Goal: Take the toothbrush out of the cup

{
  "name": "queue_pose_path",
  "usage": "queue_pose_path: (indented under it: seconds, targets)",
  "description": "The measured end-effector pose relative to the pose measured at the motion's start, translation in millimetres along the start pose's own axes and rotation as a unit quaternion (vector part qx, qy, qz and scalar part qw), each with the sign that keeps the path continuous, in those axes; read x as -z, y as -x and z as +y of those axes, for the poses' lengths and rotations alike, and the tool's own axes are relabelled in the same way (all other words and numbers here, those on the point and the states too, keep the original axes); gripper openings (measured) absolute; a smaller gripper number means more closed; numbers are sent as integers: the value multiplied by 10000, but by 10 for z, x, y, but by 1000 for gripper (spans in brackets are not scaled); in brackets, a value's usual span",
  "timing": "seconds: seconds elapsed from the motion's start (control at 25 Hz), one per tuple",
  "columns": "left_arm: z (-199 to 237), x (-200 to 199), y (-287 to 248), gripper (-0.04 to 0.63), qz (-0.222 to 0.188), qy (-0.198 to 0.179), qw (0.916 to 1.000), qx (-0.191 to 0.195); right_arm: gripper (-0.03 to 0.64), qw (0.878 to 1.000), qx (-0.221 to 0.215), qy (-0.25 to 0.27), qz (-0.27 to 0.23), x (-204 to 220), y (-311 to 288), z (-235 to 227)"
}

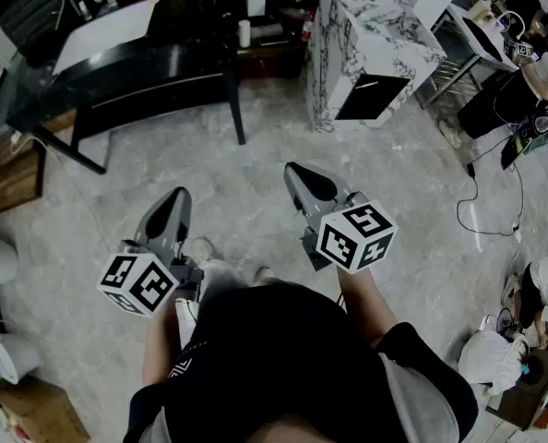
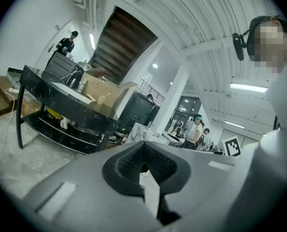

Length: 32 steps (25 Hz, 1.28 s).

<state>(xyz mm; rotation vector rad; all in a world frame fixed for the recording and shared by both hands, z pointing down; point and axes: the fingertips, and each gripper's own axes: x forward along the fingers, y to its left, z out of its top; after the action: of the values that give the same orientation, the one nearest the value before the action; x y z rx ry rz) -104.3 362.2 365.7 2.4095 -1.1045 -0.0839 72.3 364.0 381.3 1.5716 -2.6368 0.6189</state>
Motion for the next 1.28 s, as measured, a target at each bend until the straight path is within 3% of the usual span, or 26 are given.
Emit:
queue_pose_path:
  seconds: [0.4, 0.76, 1.04, 1.28]
  targets:
    - [-72, -17, -25, 5, -35, 112, 9997, 216, 4, 9998, -161, -141, -9, -15, -48, -29]
    - [197, -196, -48, 14, 14, -191, 9998, 86, 5, 9997, -173, -161, 47, -42, -395, 13]
    - [535, -390, -459, 14, 26, -438, 9990, 128, 5, 9996, 7, -43, 263, -89, -733, -79]
    - [788, -668, -771, 20, 82, -769, 9968, 180, 5, 9991, -192, -65, 359, -264, -1207, -161]
